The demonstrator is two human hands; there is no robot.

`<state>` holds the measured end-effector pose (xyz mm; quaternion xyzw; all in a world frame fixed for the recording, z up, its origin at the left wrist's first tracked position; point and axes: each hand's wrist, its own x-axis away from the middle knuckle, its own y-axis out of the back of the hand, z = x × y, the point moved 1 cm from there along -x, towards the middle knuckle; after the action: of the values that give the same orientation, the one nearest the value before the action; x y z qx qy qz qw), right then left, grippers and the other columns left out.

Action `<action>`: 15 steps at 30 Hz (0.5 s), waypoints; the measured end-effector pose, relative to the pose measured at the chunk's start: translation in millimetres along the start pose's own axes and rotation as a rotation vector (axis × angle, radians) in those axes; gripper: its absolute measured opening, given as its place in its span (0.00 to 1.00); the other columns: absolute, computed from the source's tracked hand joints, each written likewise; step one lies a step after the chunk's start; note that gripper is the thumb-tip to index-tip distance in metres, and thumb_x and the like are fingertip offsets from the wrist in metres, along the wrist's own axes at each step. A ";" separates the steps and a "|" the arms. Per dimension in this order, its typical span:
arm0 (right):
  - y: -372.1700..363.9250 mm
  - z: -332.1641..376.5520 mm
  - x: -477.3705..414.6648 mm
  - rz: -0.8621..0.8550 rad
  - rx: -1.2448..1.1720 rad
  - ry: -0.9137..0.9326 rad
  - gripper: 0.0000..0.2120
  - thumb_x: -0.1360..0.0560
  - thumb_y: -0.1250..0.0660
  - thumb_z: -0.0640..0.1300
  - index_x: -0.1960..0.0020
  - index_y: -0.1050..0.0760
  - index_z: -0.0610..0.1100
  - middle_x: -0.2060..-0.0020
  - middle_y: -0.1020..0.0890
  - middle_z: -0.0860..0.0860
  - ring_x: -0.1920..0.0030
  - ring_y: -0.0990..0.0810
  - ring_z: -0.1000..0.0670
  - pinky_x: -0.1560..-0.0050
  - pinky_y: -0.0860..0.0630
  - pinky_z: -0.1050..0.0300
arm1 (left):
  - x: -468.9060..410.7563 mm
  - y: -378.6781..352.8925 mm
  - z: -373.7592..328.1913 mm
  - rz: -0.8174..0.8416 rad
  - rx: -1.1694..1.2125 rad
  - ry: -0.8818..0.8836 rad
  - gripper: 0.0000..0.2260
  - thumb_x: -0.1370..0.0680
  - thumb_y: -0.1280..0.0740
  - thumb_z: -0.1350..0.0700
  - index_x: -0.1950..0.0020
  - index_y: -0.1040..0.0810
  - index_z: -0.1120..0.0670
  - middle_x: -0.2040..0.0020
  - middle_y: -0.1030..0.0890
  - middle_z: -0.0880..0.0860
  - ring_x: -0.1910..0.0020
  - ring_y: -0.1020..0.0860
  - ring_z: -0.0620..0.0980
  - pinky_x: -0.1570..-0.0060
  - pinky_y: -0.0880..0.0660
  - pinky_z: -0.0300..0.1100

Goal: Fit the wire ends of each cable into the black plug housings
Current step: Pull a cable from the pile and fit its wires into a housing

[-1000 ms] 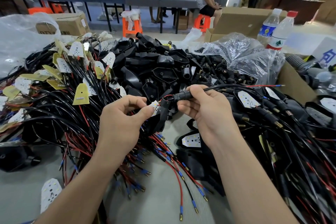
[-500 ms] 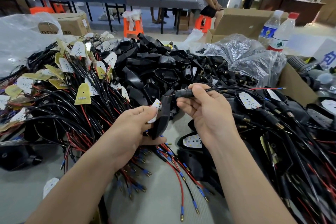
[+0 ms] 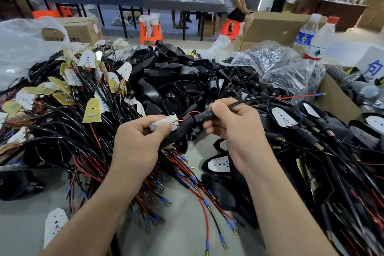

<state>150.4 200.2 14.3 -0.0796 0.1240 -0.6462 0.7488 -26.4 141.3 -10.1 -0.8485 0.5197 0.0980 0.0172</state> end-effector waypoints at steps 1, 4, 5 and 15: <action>0.2 -0.6 0.3 0.020 0.012 0.003 0.09 0.19 0.36 0.33 0.57 0.23 0.40 0.67 0.16 0.44 0.69 0.20 0.48 0.68 0.22 0.60 | 1.0 -1.4 0.9 -0.020 -0.003 -0.005 0.16 0.21 0.28 0.61 0.60 0.12 0.39 0.66 0.14 0.46 0.69 0.17 0.44 0.66 0.23 0.31; -1.1 -2.0 2.2 0.106 0.041 -0.023 0.14 0.19 0.35 0.33 0.61 0.20 0.44 0.65 0.16 0.43 0.68 0.19 0.48 0.67 0.21 0.59 | 3.9 -4.0 4.4 -0.095 0.045 0.007 0.11 0.23 0.29 0.59 0.61 0.14 0.46 0.69 0.19 0.45 0.71 0.24 0.41 0.70 0.25 0.35; -1.6 -1.9 3.0 0.133 0.042 -0.045 0.17 0.19 0.35 0.34 0.64 0.19 0.47 0.65 0.16 0.43 0.67 0.18 0.48 0.66 0.21 0.59 | 4.8 -3.1 5.4 -0.115 0.042 -0.013 0.08 0.24 0.30 0.57 0.62 0.15 0.47 0.70 0.21 0.47 0.72 0.25 0.42 0.72 0.27 0.38; -2.4 -4.1 2.7 0.138 0.017 -0.069 0.13 0.20 0.30 0.41 0.63 0.22 0.46 0.65 0.17 0.40 0.70 0.19 0.48 0.70 0.22 0.60 | 13.3 1.4 -2.9 -0.192 -0.316 -0.611 0.06 0.20 0.32 0.56 0.50 0.24 0.45 0.49 0.20 0.41 0.50 0.22 0.40 0.48 0.31 0.30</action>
<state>147.2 197.4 10.8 -0.0869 0.0980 -0.5911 0.7959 -21.4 128.6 -9.6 -0.8173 0.3867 0.4243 0.0496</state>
